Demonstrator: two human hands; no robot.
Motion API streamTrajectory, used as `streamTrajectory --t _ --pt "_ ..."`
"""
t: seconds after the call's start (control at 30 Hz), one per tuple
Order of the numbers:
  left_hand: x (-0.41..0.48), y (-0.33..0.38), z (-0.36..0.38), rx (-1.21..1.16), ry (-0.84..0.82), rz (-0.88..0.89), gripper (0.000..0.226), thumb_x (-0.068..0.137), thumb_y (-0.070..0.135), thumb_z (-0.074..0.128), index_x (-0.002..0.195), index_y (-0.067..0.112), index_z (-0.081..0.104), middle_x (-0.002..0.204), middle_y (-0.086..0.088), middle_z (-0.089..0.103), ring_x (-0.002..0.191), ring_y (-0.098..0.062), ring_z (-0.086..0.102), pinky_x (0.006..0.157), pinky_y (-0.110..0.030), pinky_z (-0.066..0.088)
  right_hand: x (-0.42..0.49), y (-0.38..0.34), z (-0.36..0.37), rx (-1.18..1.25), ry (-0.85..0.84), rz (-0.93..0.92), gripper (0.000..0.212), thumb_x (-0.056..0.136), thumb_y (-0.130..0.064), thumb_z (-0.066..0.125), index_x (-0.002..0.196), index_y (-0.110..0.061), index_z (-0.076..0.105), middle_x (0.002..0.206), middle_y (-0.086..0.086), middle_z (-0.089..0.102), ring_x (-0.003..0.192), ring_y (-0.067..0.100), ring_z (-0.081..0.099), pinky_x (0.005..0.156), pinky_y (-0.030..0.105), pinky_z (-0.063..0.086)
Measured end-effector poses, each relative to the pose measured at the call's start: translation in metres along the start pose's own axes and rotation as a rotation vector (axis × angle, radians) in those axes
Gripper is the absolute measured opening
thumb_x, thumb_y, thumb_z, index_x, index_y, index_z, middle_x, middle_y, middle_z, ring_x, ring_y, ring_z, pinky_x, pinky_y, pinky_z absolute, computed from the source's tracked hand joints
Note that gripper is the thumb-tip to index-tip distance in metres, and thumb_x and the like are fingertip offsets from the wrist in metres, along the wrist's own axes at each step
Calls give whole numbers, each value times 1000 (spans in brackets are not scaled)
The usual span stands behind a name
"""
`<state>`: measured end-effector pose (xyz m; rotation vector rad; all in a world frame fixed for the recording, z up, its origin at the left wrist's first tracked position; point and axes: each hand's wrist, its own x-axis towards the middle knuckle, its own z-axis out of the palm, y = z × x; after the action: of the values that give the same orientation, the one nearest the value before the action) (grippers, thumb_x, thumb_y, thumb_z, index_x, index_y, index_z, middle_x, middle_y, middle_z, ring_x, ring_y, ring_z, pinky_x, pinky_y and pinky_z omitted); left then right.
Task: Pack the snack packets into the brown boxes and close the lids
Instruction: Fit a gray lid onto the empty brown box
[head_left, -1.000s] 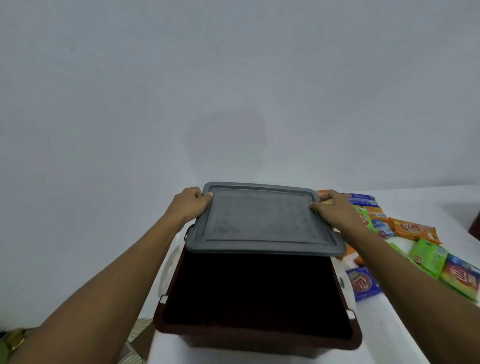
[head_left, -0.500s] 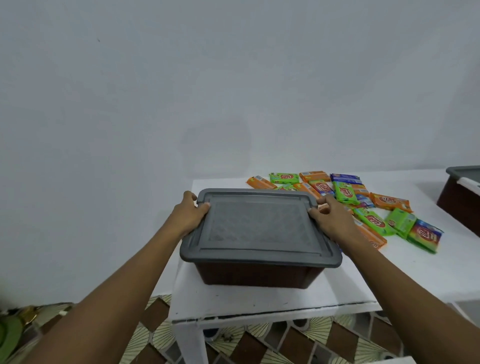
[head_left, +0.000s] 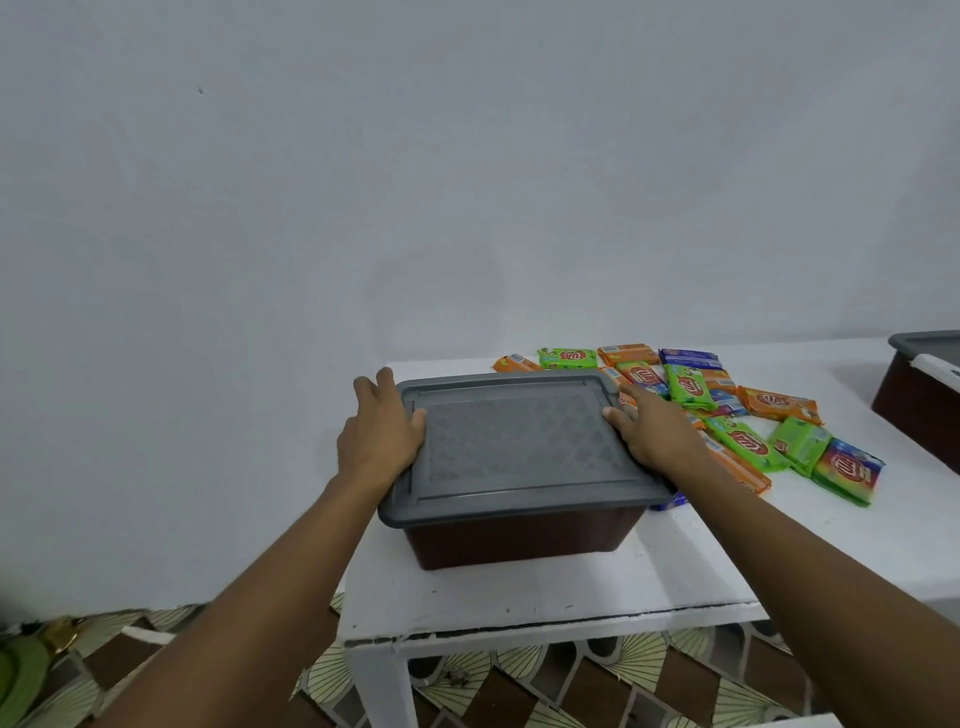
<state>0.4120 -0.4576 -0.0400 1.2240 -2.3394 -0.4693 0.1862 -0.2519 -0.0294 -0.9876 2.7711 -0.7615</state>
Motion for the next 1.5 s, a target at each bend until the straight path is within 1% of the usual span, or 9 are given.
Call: streamTrajectory --t 0.3,0.5,0.6,0.67,0.83,1.0,1.13,1.33,1.5 --pt "2 -8 -6 -313 -28 -194 88 68 45 84 130 10 32 126 -13 50 109 -29 55 84 -38 48 6 5 5 -56 100 84 65 90 -60 52 136 -15 47 127 11 61 112 31 58 81 40 48" --pt "-5 1 -5 -95 -75 -99 68 81 52 68 132 15 40 131 -6 47 113 -27 52 91 -45 49 0 1 0 -84 84 21 52 95 -50 49 130 -12 53 121 13 63 106 30 60 83 38 48" --pt "-7 9 -6 -66 -110 -74 70 85 52 61 141 18 36 136 -7 41 125 -29 39 100 -49 42 5 0 0 -105 50 -79 43 95 -43 50 109 -4 63 103 17 66 93 30 61 77 37 47" --pt "-5 20 -14 -122 -86 -62 69 86 54 59 141 18 38 135 -9 39 126 -30 38 102 -49 41 2 -5 -4 0 50 -66 45 93 -42 56 90 1 65 82 18 64 82 34 62 69 38 47" --pt "5 43 -48 -287 -21 -20 55 87 54 59 127 18 50 126 -5 33 102 -25 56 93 -34 47 -4 -24 -23 338 153 31 38 92 -34 59 82 2 65 79 20 65 75 28 59 70 39 48" --pt "51 50 -75 -559 186 60 41 85 44 66 115 16 60 122 -6 54 104 -17 57 91 -27 44 18 -46 -67 571 272 0 35 87 -35 62 85 -1 70 74 9 63 65 18 51 66 33 43" --pt "87 68 -87 -781 305 60 29 94 44 52 114 23 54 116 7 58 108 -12 54 89 -28 44 53 -69 -86 730 353 -110 32 94 -44 51 105 -20 68 93 -6 62 86 13 55 75 30 42" --pt "142 42 -47 -1167 59 -267 57 98 60 31 123 12 49 114 -11 62 103 -24 62 95 -39 49 110 -51 -64 1115 -11 158 59 95 -64 29 102 -14 60 94 12 68 87 24 64 78 39 51" --pt "171 6 0 -1073 -166 -404 40 97 40 53 118 6 52 105 -15 59 93 -25 60 89 -35 51 155 -24 -21 873 -160 206 19 95 -27 57 94 -11 66 95 13 68 81 19 64 65 32 48"
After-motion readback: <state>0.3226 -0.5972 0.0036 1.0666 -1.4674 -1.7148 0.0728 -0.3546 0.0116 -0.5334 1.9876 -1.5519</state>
